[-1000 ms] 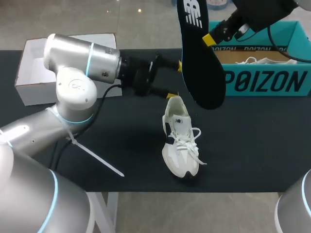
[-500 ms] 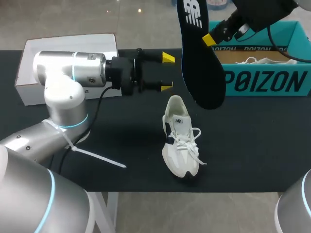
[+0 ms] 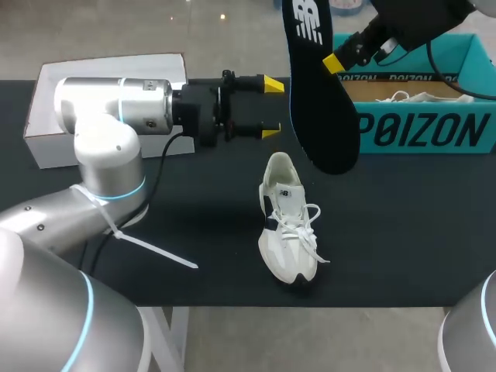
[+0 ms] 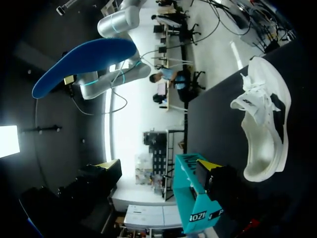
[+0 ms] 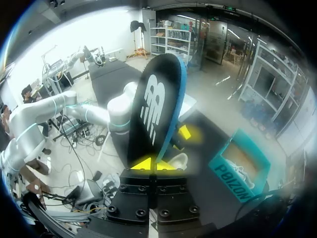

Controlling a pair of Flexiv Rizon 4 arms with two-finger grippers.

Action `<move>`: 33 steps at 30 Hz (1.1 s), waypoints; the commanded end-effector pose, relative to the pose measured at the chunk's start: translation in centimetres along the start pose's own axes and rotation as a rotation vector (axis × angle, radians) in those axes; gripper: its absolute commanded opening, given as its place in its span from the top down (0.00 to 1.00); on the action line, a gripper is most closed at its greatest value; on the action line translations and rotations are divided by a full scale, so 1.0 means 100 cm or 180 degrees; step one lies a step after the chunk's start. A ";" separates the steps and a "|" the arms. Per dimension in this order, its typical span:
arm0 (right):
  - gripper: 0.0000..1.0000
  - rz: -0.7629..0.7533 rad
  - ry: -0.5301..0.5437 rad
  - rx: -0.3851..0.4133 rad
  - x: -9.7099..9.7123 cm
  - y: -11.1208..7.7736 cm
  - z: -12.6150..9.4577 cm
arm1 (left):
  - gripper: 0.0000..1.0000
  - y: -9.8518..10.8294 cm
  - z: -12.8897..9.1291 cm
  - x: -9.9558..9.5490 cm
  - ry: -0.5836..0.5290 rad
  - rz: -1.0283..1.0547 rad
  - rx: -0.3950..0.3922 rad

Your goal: Take the shoe out of the shoebox, open the shoe tongue, remove and reinsert the insole, then place the shoe into the shoebox

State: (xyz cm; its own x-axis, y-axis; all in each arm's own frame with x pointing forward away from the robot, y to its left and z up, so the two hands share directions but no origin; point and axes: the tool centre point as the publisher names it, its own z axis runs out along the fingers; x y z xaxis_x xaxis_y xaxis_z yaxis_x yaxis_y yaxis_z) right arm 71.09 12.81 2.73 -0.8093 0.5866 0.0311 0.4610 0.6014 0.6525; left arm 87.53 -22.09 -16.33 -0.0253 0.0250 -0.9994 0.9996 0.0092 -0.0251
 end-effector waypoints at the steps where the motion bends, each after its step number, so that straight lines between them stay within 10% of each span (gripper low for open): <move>1: 1.00 0.0005 0.0001 0.0017 0.000 0.003 0.001 | 0.00 0.001 0.001 0.001 -0.0007 0.0006 -0.0002; 8: 1.00 0.0005 0.0001 0.0017 0.000 0.003 0.001 | 0.00 0.001 0.001 0.001 -0.0007 0.0006 -0.0002; 14: 1.00 0.0288 0.0353 -0.0038 -0.100 -0.035 -0.013 | 0.00 0.001 0.001 0.001 -0.0007 0.0006 -0.0002; 20: 1.00 0.0801 0.0770 -0.0099 -0.160 -0.075 -0.007 | 0.00 0.001 0.001 0.001 -0.0007 0.0006 -0.0002; 33: 1.00 0.1261 0.1356 0.0176 -0.186 -0.095 0.072 | 0.00 0.001 0.001 0.001 -0.0007 0.0006 -0.0002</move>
State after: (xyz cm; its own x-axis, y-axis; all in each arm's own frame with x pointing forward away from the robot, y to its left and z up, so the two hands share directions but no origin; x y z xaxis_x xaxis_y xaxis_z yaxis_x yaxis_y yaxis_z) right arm 82.39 -1.43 -8.45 -0.6370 0.5821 0.5054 0.7652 0.3979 0.5061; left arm 87.61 -22.06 -16.28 -0.0254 0.0260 -0.9993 0.9997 0.0070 -0.0253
